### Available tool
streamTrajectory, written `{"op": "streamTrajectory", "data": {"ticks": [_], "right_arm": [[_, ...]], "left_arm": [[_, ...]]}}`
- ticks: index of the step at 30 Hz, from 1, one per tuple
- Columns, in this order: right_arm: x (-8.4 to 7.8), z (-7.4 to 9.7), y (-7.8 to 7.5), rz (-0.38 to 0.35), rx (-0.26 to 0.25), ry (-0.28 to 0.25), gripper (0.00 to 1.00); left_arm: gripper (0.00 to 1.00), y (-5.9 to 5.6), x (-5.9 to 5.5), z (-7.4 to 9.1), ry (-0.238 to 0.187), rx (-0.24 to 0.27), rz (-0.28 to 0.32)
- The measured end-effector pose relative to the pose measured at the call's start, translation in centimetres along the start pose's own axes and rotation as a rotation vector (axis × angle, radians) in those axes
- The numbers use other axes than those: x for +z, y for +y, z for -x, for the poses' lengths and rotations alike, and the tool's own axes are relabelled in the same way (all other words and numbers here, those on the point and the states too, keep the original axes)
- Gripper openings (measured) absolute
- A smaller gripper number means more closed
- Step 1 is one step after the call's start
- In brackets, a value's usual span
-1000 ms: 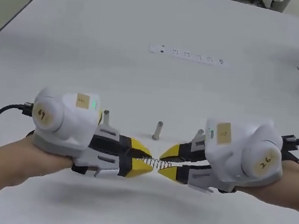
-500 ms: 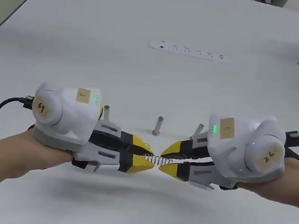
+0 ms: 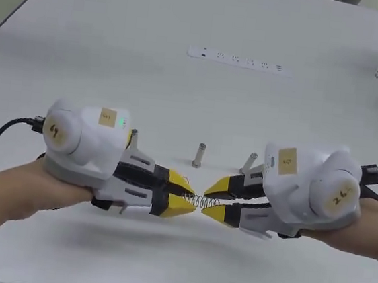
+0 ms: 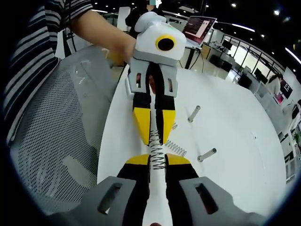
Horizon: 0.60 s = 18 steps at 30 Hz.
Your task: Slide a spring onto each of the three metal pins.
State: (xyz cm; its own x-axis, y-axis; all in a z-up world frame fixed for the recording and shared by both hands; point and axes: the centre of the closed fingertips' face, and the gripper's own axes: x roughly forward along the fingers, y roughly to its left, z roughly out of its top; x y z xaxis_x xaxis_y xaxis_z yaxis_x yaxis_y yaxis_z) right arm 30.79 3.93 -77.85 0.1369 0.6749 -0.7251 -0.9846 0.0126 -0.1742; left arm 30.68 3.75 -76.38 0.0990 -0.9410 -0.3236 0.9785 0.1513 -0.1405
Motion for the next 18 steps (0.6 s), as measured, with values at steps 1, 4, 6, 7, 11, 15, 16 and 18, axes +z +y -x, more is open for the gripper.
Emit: {"op": "streamTrajectory", "data": {"ticks": [1, 4, 6, 7, 11, 15, 16, 18], "right_arm": [[0.0, 0.0, 0.0, 0.003, 0.000, 0.000, 0.09], [0.0, -0.1, 0.1, -0.003, 0.005, 0.002, 0.09], [-0.1, -0.1, 0.1, -0.002, 0.006, 0.009, 0.10], [-0.2, 0.0, 0.1, -0.002, 0.006, 0.009, 0.12], [-0.8, 0.1, 0.0, -0.020, 0.002, 0.011, 0.14], [-1.2, 0.1, 0.1, -0.029, 0.007, 0.015, 0.14], [-1.2, 0.2, 0.1, -0.026, 0.005, 0.011, 0.13], [-1.0, 0.2, 0.1, -0.022, 0.005, 0.005, 0.11]], "left_arm": [[0.02, 0.0, 0.0, 0.0, 0.001, 0.000, -0.002], [0.02, -0.1, 0.0, 0.1, 0.005, -0.004, -0.002], [0.02, 0.0, -0.1, 0.2, 0.008, -0.004, -0.004], [0.02, 0.0, -0.1, 0.2, 0.009, -0.005, -0.001], [0.02, -0.1, -0.1, 0.3, 0.008, -0.006, -0.003], [0.02, -0.2, 0.0, 0.3, 0.007, -0.015, 0.001], [0.02, -0.2, 0.0, 0.3, 0.010, -0.015, 0.001], [0.02, -0.3, 0.0, 0.2, 0.011, -0.015, -0.001]]}}
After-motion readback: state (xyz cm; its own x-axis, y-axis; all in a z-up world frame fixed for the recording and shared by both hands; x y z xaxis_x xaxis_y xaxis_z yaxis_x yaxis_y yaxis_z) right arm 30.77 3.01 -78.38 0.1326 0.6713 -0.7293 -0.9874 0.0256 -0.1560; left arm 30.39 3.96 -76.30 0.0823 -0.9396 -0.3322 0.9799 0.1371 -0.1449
